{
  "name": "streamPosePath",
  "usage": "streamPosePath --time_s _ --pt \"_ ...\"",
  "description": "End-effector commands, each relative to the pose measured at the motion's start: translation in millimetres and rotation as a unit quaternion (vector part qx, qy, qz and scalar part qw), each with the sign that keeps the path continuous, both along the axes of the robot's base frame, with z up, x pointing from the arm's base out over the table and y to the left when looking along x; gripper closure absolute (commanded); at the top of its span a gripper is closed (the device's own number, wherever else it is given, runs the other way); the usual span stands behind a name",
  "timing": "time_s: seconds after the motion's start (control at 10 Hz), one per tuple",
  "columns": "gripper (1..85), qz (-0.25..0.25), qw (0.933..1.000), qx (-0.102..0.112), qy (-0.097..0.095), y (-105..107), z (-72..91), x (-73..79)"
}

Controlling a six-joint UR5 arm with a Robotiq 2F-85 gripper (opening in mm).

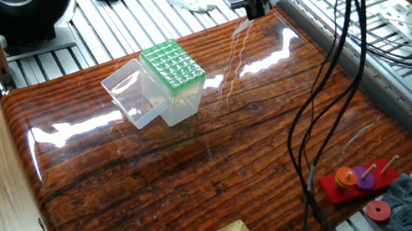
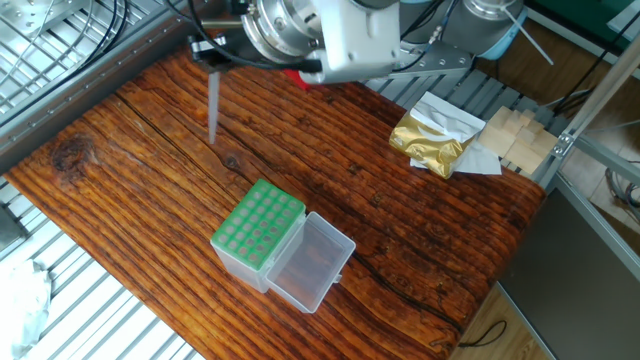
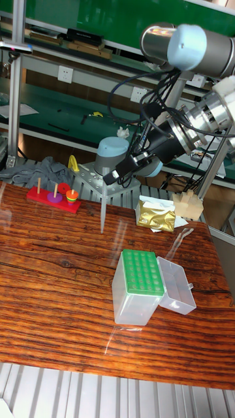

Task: Insert a large pipette tip into the holder for large pipette tips

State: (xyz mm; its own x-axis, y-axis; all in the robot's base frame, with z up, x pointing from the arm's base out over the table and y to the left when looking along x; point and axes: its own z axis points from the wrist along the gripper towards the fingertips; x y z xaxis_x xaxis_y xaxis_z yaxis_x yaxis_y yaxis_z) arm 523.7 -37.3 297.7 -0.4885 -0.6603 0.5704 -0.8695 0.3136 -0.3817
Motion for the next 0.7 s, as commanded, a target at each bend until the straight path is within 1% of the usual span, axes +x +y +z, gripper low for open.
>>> streamPosePath --time_s 0.0,0.2,0.3,0.4,0.5,0.6 --pt "84.7 0.027 0.9992 -0.029 -0.001 -7 4.5 13.0" --pt "84.7 0.010 0.9999 0.001 0.005 2 -6.2 4.2" --pt "84.7 0.003 0.9998 0.019 0.004 9 -12.7 2.2" --pt "84.7 -0.009 0.9987 0.049 0.006 20 -22.6 -3.0" --pt "84.7 0.007 0.9984 0.054 0.012 23 -24.3 0.2" --pt "84.7 0.030 0.9985 0.044 0.015 19 -21.2 6.5"
